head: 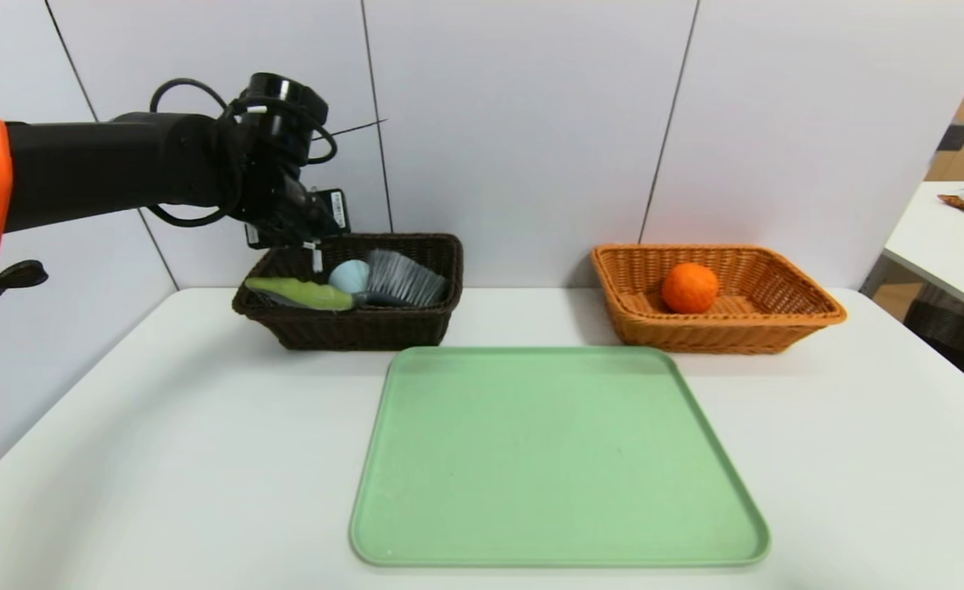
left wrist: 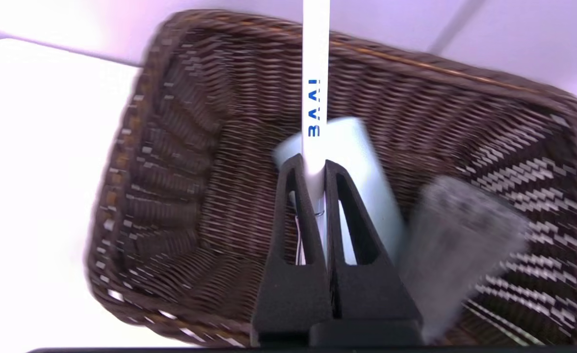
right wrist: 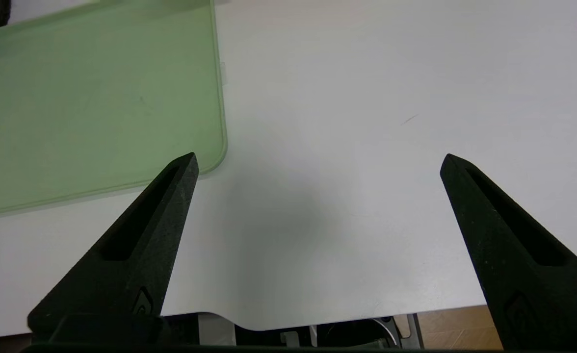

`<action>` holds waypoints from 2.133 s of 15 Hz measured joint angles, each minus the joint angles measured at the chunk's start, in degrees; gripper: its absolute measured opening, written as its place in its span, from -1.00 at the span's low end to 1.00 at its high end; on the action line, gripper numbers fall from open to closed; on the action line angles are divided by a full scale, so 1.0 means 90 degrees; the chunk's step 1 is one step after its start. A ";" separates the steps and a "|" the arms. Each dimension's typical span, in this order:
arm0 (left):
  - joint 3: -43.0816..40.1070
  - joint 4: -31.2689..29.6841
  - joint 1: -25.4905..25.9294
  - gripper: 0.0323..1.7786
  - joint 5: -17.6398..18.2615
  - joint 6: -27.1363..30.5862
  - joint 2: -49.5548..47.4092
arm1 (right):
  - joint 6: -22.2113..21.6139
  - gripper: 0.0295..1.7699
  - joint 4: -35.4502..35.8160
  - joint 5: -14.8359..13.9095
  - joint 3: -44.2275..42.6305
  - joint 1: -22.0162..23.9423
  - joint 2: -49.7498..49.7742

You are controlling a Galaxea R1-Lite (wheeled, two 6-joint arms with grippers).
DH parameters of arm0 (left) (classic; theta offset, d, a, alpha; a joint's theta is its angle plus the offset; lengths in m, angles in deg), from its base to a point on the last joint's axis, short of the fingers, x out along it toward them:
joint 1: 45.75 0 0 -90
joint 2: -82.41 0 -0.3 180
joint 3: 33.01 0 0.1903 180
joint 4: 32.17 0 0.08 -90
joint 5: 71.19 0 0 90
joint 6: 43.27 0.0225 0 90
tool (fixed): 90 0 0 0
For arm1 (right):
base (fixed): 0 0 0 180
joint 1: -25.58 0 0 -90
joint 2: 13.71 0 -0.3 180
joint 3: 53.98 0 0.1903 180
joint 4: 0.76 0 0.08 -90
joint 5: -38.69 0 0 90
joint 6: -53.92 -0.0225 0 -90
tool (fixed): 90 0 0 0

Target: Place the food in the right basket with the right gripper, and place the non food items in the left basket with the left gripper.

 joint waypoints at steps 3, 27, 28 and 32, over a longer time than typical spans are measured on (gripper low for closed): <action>0.0000 0.0039 0.0309 -0.96 0.0169 -0.0123 0.0138 | 0.0016 0.92 -0.0005 -0.0016 -0.0024 0.0000 0.0000; 0.0003 -0.0003 0.0440 0.47 0.0257 0.0312 0.0175 | 0.0068 0.92 0.0003 -0.0133 -0.0284 0.0000 -0.0253; 0.0003 0.0016 0.0416 0.52 0.0328 0.0505 -0.0100 | 0.0077 0.92 0.0003 -0.0133 -0.0314 0.0000 -0.0251; -0.0381 0.0456 0.0211 0.67 0.1046 0.1215 -0.1715 | 0.0515 0.92 -0.0019 -0.0104 -0.0340 -0.0019 -0.0222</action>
